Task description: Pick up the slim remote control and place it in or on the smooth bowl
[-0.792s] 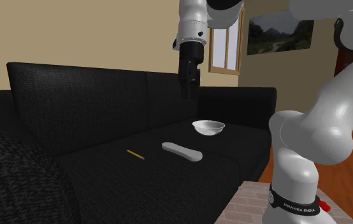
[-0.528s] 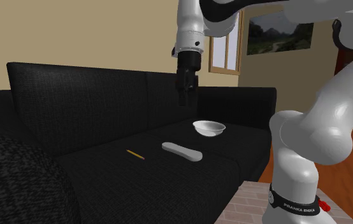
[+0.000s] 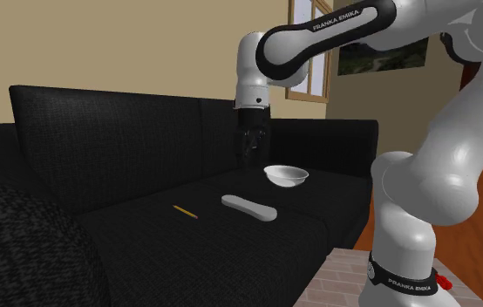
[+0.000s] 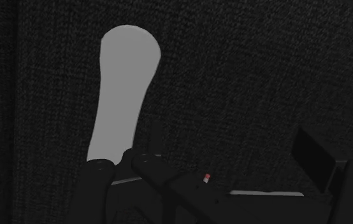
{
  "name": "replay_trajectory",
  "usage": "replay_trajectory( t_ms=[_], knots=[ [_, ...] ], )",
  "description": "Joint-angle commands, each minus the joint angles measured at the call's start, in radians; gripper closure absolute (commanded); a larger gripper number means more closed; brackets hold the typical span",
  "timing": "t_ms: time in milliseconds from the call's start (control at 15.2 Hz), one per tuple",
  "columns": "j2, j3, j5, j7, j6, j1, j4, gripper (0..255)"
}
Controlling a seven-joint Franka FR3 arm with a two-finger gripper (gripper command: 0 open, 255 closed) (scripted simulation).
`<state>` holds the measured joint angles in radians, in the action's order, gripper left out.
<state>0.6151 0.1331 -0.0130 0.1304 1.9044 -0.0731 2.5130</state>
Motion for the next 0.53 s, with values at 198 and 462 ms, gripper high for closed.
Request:
replay_trajectory(
  t_ms=[198, 462],
  knots=[
    [-0.111, 0.050, -0.042, -0.018, 0.149, -0.046, 0.036, 0],
    [-0.217, 0.091, -0.068, -0.032, 0.270, -0.079, 0.049, 0]
  ],
)
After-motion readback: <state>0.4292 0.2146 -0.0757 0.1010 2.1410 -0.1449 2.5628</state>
